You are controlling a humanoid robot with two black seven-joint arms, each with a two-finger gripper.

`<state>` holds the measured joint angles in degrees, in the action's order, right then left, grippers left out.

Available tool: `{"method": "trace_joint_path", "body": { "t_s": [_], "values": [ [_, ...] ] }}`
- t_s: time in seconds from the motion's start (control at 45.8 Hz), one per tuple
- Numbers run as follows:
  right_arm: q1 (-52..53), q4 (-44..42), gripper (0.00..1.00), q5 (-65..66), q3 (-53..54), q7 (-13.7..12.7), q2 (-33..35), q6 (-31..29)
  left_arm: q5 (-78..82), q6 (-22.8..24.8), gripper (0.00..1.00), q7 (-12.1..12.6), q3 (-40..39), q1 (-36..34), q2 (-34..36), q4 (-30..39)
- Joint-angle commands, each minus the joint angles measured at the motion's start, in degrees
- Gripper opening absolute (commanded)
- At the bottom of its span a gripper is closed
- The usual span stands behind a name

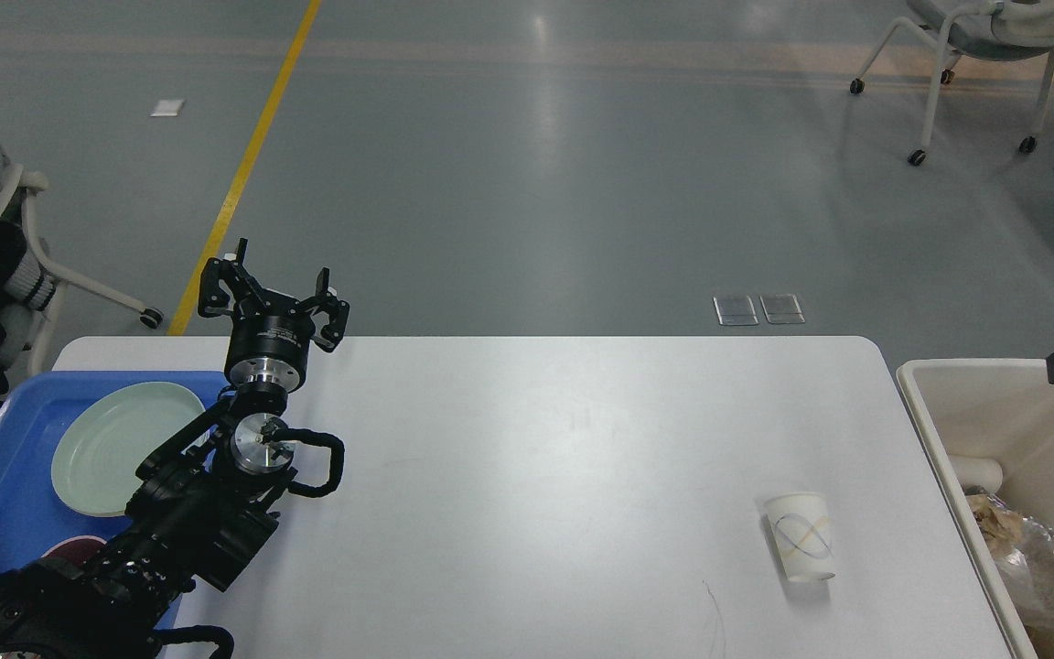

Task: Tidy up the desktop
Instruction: 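Release the can into the white bin, then move the right gripper back down to the white paper cup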

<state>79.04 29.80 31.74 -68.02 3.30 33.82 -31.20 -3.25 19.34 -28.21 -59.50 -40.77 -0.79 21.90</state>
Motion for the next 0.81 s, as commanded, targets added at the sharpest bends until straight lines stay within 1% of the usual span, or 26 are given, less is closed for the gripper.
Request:
{"method": "trace_joint_path", "body": {
  "t_s": [0.0, 0.109, 0.197, 0.219, 0.262, 0.459, 0.634, 0.787],
  "values": [
    [1.38, 0.96, 1.0, -0.19, 0.43, 0.13, -0.24, -0.61, 0.0, 0.0, 1.0, 0.0, 0.0, 0.08, 0.0, -0.02],
    [6.47, 4.64, 1.0, -0.45, 1.22, 0.13, -0.25, -1.05, 0.0, 0.0, 1.0, 0.0, 0.0, -0.01, 0.0, -0.02],
    [12.17, 11.67, 1.0, -0.63, 1.31, 0.13, -0.16, -2.46, 0.0, 0.0, 1.0, 0.0, 0.0, -0.01, 0.0, -0.02],
    [16.02, 15.95, 1.0, -0.8, 1.4, 0.04, -0.16, -3.85, 0.0, 0.0, 1.0, 0.0, 0.0, 0.08, 0.0, 0.07],
    [19.56, 20.28, 1.0, -1.68, 1.49, 0.04, -0.07, -5.09, 0.0, 0.0, 1.0, 0.0, 0.0, 0.08, 0.0, -0.02],
    [34.94, 37.86, 1.0, -10.55, 1.23, -0.04, -0.16, -10.1, 0.0, 0.0, 1.0, 0.0, 0.0, 0.08, 0.0, -0.02],
    [46.89, 50.17, 1.0, -12.41, 1.49, 0.04, -0.33, -14.84, 0.0, 0.0, 1.0, 0.0, 0.0, 0.08, 0.0, -0.02],
    [54.72, 57.73, 1.0, -13.28, 2.1, 0.04, -1.12, -19.07, 0.0, 0.0, 1.0, 0.0, 0.0, -0.01, 0.0, -0.02]
  ]
}}
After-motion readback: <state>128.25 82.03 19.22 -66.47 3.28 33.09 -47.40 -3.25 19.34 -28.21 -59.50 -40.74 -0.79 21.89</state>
